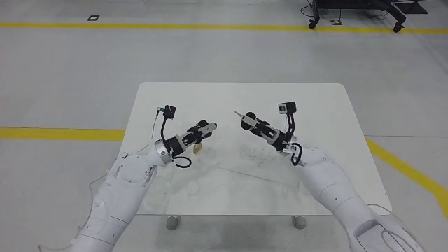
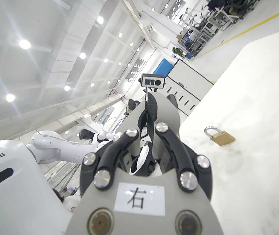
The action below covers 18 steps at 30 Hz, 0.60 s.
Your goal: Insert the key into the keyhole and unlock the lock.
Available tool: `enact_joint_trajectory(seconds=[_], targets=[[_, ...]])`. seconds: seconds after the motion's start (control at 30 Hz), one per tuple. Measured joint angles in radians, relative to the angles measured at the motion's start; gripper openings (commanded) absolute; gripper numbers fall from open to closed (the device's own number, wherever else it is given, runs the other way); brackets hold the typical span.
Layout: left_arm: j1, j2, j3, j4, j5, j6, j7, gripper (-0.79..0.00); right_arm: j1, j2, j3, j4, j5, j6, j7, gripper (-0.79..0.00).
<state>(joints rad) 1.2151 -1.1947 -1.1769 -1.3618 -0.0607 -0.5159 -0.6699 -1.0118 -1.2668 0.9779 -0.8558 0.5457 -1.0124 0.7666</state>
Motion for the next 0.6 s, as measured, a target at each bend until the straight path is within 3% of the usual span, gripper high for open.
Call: enact_joint_trajectory(seconds=[0.1,0.23,0.33,0.43,0.6], targets=[[0.017,0.011,-0.035,-0.016,0.065,-0.017,0.031,0.0,-0.007,0.004,0.014,-0.009,0.001,0.0,-0.001,-0.785],[0.102,0.037,-0.11,-0.214,0.391,0.004,0.096,0.0,-0.006,0.003,0.012,-0.008,0.001,0.0,-0.001,-0.785],[0.159,0.05,-0.117,-0.306,0.642,0.021,0.108,0.0,-0.006,0.003,0.012,-0.008,0.001,0.0,-0.001,-0.785],[0.171,0.054,-0.101,-0.31,0.848,0.051,0.116,0.0,-0.006,0.003,0.012,-0.008,0.001,0.0,-0.001,-0.785],[0.15,0.053,-0.063,-0.268,0.996,0.102,0.12,0.0,-0.006,0.003,0.012,-0.008,0.001,0.0,-0.001,-0.785]])
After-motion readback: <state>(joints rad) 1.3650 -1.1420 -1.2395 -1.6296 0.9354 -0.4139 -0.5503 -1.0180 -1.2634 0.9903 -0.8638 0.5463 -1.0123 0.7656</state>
